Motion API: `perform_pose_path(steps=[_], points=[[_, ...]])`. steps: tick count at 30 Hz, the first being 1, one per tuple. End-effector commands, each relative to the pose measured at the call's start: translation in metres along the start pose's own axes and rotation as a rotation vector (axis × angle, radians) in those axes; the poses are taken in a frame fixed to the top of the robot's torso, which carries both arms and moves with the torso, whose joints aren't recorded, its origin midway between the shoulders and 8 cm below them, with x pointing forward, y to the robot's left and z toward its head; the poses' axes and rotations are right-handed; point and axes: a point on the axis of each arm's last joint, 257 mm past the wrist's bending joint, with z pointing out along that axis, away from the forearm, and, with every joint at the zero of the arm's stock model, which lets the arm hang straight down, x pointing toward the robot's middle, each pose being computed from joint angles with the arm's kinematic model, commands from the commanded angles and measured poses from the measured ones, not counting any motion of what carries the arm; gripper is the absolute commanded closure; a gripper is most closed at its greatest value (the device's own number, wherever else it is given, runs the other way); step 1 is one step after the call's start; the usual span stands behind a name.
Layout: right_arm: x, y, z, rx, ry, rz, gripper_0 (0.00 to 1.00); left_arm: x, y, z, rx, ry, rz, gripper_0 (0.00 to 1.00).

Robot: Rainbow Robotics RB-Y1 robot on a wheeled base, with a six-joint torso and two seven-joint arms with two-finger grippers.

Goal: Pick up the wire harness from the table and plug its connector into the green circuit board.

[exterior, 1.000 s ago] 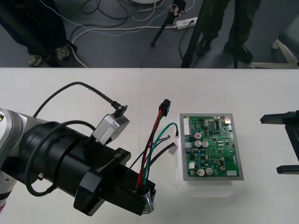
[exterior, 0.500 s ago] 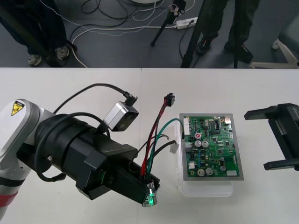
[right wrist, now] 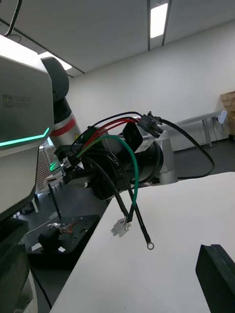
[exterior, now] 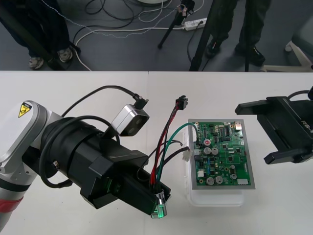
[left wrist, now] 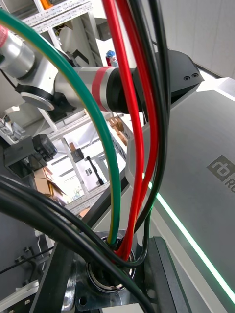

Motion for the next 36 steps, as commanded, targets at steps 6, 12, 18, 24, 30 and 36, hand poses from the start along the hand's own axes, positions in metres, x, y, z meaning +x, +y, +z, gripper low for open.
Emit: perform_pose_path(steps=[6, 12, 18, 24, 30, 36], points=[[-0.029, -0.037, 0.002, 0.014, -0.051, 0.065, 0.00, 0.000, -0.018, 0.012, 0.070, 0.059, 0.124, 1.00], [-0.040, -0.041, 0.011, -0.021, -0.069, 0.134, 0.00, 0.002, -0.019, 0.015, 0.084, 0.064, 0.121, 1.00], [-0.042, -0.043, 0.018, -0.038, -0.052, 0.134, 0.00, 0.003, -0.019, 0.015, 0.085, 0.066, 0.124, 1.00], [-0.030, -0.049, 0.014, -0.028, 0.019, 0.120, 0.00, 0.003, -0.019, 0.015, 0.084, 0.068, 0.122, 1.00], [-0.031, -0.063, 0.013, -0.006, -0.014, 0.131, 0.00, 0.002, -0.019, 0.016, 0.087, 0.068, 0.124, 1.00], [-0.037, -0.071, 0.033, -0.039, -0.082, 0.135, 0.00, 0.002, -0.020, 0.016, 0.088, 0.068, 0.122, 1.00]])
